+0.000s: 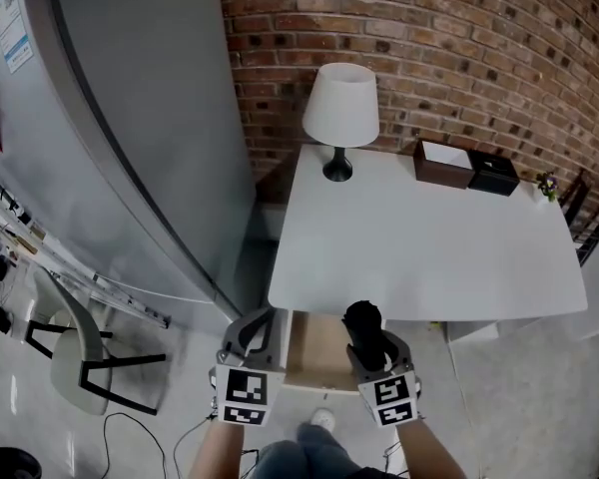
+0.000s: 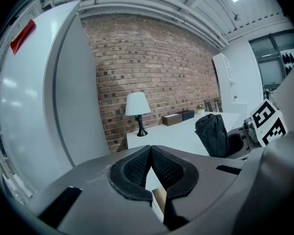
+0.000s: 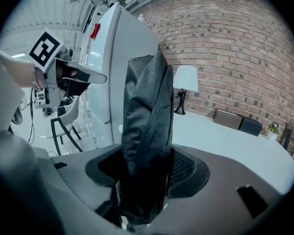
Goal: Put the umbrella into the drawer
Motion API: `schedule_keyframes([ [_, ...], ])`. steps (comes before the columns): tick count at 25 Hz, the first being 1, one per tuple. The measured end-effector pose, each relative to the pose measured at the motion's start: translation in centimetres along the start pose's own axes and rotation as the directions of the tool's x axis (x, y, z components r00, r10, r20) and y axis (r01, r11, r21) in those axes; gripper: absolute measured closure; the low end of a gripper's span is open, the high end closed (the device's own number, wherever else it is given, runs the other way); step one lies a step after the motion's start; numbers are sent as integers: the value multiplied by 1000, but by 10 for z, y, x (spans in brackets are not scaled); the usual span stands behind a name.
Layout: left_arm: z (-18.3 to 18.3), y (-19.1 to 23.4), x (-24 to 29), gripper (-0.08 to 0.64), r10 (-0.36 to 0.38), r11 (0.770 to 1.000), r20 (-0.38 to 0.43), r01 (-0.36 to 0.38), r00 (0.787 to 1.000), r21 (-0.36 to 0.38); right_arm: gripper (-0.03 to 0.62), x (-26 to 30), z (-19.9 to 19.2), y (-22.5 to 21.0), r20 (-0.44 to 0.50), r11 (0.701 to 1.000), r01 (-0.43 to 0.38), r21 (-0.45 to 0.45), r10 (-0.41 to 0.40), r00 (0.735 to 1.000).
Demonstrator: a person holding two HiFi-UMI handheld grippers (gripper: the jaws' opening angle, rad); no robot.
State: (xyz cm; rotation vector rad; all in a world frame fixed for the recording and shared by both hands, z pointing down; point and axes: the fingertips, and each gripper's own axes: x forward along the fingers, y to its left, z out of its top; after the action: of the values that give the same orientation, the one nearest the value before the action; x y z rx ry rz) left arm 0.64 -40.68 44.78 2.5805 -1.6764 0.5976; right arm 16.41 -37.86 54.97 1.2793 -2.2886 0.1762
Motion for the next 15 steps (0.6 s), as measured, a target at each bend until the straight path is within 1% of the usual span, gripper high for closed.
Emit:
schedule_keyframes([
  [5, -11, -2, 7, 558, -1, 1000, -25, 1, 1000, -3, 354, 19, -20, 0, -6, 1000, 0, -8, 0, 1000],
  [9, -23, 0, 8, 560, 0, 1000, -49, -1, 999, -7, 354, 32, -35, 8, 1, 998, -15, -61, 15, 1000],
  [15, -35, 8, 10, 558, 7, 1000, -65, -9, 998, -23, 354, 57, -62, 26, -62, 990, -66, -122, 58, 996],
])
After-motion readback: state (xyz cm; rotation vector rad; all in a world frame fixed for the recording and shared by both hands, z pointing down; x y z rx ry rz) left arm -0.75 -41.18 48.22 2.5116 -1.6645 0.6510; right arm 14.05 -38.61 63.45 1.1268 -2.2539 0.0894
